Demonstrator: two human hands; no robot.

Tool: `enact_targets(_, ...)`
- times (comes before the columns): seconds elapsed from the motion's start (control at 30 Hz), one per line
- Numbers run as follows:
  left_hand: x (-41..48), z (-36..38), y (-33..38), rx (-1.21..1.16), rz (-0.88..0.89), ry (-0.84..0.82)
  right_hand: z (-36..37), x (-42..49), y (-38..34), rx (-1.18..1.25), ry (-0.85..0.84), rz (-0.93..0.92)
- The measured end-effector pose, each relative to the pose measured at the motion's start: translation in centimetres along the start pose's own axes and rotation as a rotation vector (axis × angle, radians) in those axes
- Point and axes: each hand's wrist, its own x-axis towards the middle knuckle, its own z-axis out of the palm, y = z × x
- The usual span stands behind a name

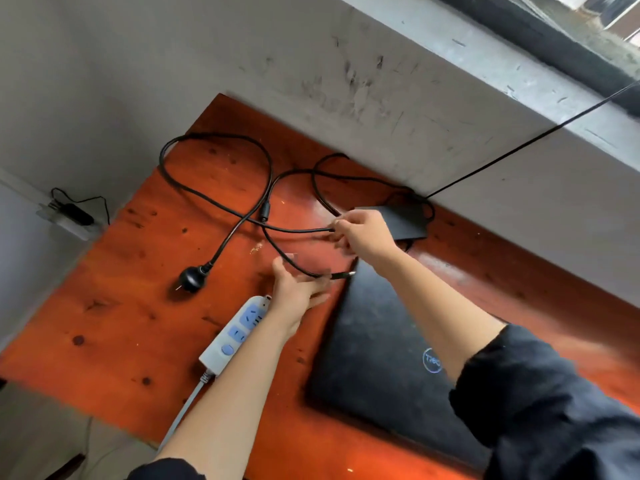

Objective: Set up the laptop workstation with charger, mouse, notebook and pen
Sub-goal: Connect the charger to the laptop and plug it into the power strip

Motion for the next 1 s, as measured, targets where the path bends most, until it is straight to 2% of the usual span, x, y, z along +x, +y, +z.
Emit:
enact_targets(0.07,0.3,0.2,-0.3,0.011,0.017,0.039,-2.5,-0.3,3.1,-0.116,0.13,0.06)
enact_targets(0.13,0.7,0.4,-0.5,0.013,0.05,0.064,-4.3,-0.8,6.2,-0.373,0.218,0.08)
enact_targets(0.33,2.8,0.1,-0.7,0.104,0.112,0.137,-3.9,-2.0,11.3,-0.785,0.166,0.04)
enact_targets(0.6,5.3,0.2,0.0,0.169,0.1,0.07,-1.1,-2.7,14.2,-0.711,0.4,-0.101)
enact_targets(0.77,6.0,0.9,0.5,0.138,0.059,0.06,-0.5,-2.8,14.0,-0.646,0.466,-0.1)
enact_targets(1.0,6.7,1.3,1.0,0.217,0.062,0.054,-0.6,-2.8,14.2,-0.649,0.469,-0.114)
